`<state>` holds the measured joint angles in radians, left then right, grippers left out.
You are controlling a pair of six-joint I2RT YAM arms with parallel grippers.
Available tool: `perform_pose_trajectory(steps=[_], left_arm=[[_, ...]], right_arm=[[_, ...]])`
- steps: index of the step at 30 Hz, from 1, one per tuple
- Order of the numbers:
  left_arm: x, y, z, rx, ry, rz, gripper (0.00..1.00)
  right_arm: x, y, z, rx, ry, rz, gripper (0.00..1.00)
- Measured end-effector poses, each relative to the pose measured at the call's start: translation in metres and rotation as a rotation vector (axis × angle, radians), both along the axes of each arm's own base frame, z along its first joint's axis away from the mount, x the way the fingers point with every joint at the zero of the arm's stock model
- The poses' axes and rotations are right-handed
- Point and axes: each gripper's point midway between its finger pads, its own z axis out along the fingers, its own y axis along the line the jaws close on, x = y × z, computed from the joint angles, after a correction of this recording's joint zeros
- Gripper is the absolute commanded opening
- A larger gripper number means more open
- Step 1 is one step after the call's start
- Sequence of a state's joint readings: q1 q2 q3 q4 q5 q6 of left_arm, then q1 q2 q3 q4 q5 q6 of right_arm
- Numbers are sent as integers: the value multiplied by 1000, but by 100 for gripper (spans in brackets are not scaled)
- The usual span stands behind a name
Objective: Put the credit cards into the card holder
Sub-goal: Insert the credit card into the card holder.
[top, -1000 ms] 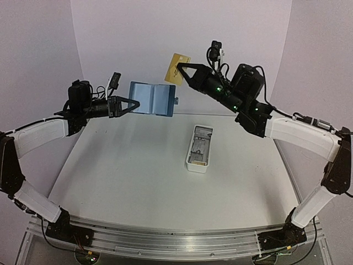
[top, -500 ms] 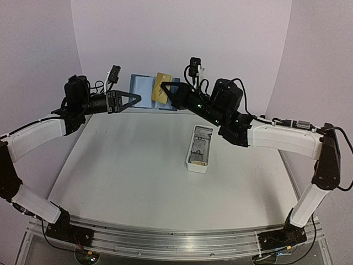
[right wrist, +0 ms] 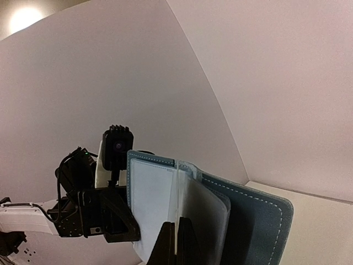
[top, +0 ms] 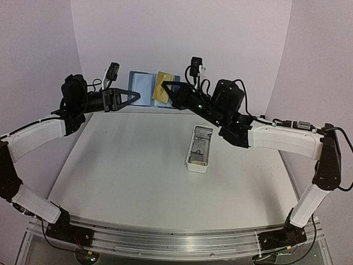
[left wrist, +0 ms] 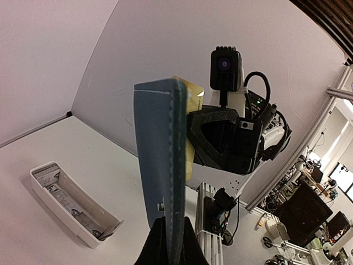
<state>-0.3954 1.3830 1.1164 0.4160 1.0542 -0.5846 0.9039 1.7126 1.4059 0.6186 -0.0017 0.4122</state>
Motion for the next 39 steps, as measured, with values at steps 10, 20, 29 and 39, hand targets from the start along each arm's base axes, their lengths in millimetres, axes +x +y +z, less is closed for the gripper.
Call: perform_pose_trajectory(steps=[10,20,29,39], left_arm=[[-8,0,9,-21,-27,-42,0],[-16,0,16,-36,-71,-75,0],[-19,-7,16,-47,-95,-93,0],[-17,-11,7,-23,-115,-114,0]], right_arm=[[-16,1,19,82,-35,113,0],[-20,-1,16,145,1,188,0],[-23,15,5,169,28,286,0],[-25,21,-1,151,39,336,0]])
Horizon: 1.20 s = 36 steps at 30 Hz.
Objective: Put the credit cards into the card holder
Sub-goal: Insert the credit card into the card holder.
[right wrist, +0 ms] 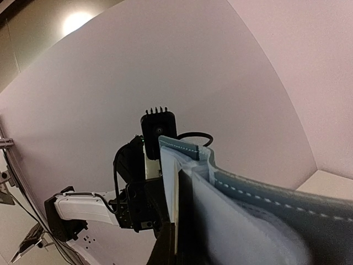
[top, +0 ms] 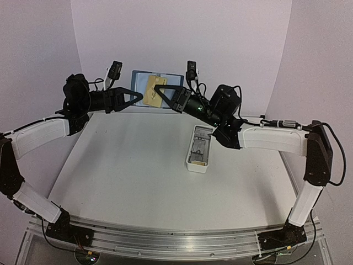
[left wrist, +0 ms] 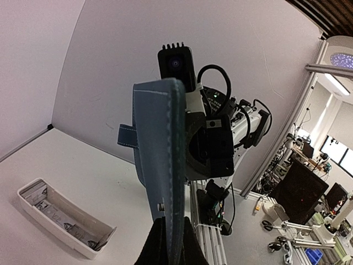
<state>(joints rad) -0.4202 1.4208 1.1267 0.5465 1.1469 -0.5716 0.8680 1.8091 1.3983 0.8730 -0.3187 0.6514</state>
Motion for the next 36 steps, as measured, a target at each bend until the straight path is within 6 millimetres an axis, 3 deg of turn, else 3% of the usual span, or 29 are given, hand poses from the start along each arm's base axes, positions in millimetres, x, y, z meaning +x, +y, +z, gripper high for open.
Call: perform_pose_trajectory(steps=[7,10,11,13,24,30,34,36], left_arm=[[0,-1,-5,27,-24,-6,0],[0,-1,-5,25,-32,-7,0],[0,-1,-4,25,-33,-7,0],[-1,-2,-5,26,-31,-10,0],[11,-2,-18,27,95,44,0],[19,-3,-28,24,154,95,0],[22,-3,-30,8,175,113,0],[21,-3,-29,-7,182,117,0]], right_arm=[[1,12,-1,-52,-30,37,0],[1,16,2,-62,-48,51,10],[1,16,3,-65,-51,51,22],[1,23,3,-72,-53,63,35],[2,22,-5,-123,-13,-59,54],[17,18,-17,-180,59,-161,65],[25,17,-13,-202,97,-198,68],[28,16,-9,-209,116,-214,78]])
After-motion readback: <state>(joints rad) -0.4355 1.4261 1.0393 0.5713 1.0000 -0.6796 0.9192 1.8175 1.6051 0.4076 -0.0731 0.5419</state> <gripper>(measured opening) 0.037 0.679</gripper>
